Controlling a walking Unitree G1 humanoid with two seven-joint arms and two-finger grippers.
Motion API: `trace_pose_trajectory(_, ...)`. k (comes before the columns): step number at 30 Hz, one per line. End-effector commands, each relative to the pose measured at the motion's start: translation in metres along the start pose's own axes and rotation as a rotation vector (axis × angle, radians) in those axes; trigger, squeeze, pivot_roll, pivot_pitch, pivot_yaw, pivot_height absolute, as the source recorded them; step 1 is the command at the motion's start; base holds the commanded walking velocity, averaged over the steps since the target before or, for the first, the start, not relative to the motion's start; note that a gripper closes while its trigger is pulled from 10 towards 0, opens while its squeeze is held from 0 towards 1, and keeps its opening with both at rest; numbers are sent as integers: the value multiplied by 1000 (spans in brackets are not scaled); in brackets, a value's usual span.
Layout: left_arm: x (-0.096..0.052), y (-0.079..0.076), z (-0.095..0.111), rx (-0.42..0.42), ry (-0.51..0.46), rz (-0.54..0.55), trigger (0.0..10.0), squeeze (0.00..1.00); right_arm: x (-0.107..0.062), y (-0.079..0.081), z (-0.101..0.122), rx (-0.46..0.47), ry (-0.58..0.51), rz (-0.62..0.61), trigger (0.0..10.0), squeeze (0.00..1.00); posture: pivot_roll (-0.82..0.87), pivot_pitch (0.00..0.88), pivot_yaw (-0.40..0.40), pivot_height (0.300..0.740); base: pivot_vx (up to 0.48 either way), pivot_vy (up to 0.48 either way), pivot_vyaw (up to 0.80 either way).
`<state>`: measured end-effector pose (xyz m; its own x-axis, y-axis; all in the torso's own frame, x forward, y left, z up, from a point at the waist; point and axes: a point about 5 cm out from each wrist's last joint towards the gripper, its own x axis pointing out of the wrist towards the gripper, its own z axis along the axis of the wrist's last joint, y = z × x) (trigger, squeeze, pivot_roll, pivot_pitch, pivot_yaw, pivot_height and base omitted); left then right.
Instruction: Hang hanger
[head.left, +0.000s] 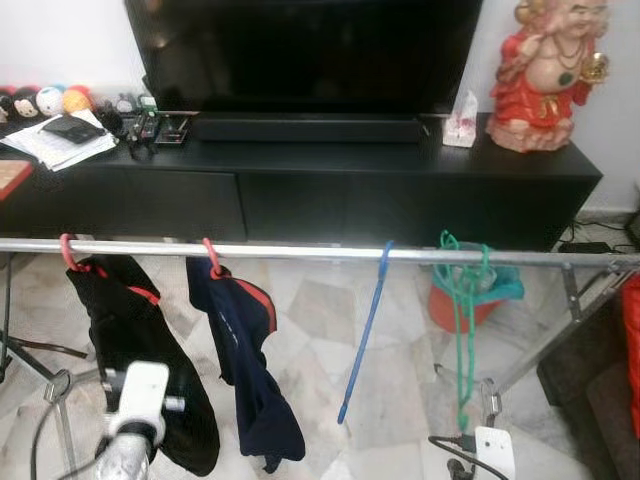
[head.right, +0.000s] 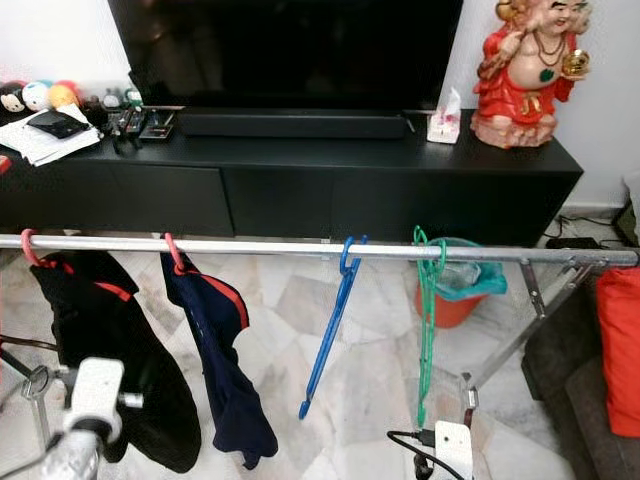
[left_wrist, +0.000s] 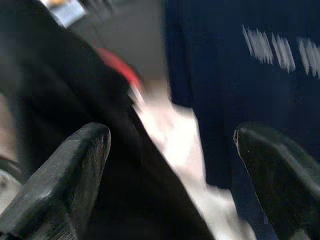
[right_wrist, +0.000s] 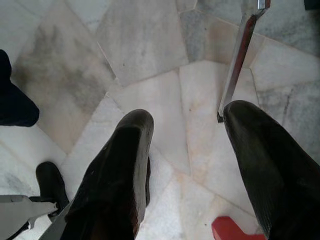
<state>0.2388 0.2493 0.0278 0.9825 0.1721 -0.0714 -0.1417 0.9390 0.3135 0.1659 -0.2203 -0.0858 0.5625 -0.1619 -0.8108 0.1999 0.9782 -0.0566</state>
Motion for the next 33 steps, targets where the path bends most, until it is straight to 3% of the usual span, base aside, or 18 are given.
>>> trace_pose_trajectory(1, 3, 9, 8, -6, -29, 61, 10000, 0, 0, -1, 1, -5, -4, -1, 10000, 0, -82, 0, -10, 740, 0, 0, 0)
trace_pose_trajectory(3, 14, 20, 29, -7, -115, 136, 10000, 0, 0, -1, 2, -7, -4, -1, 10000, 0, -78, 0, -15, 740, 0, 0, 0)
trace_pose_trajectory(6, 22, 27, 36, -13, -129, 177, 10000, 0, 0, -1, 2, -10, -4, 0, 10000, 0, -81, 0, -14, 740, 0, 0, 0)
trace_pose_trajectory(9, 25, 28, 32, -10, -68, 158, 10000, 0, 0, -1, 2, -12, -3, 2, 10000, 0, -79, 0, -12, 740, 0, 0, 0)
trace_pose_trajectory(12, 25, 27, 25, -57, -19, 155, 10000, 0, 0, -1, 3, -6, -5, 2, 10000, 0, -87, 0, -12, 740, 0, 0, 0)
trace_pose_trajectory(18, 26, 17, 34, -75, -50, 96, 10000, 0, 0, -2, 3, -3, -5, -3, 10000, 0, -84, 0, -17, 740, 0, 0, 0)
trace_pose_trajectory(21, 26, 9, 40, -77, -70, 55, 10000, 0, 0, -2, 3, 1, -5, -6, 10000, 0, -83, 0, -18, 740, 0, 331, 0)
trace_pose_trajectory(33, 27, -1, 46, -113, -86, 15, 10000, 0, 0, -2, 3, 3, -8, -5, 10000, 0, -82, 0, -18, 740, 0, 395, 0)
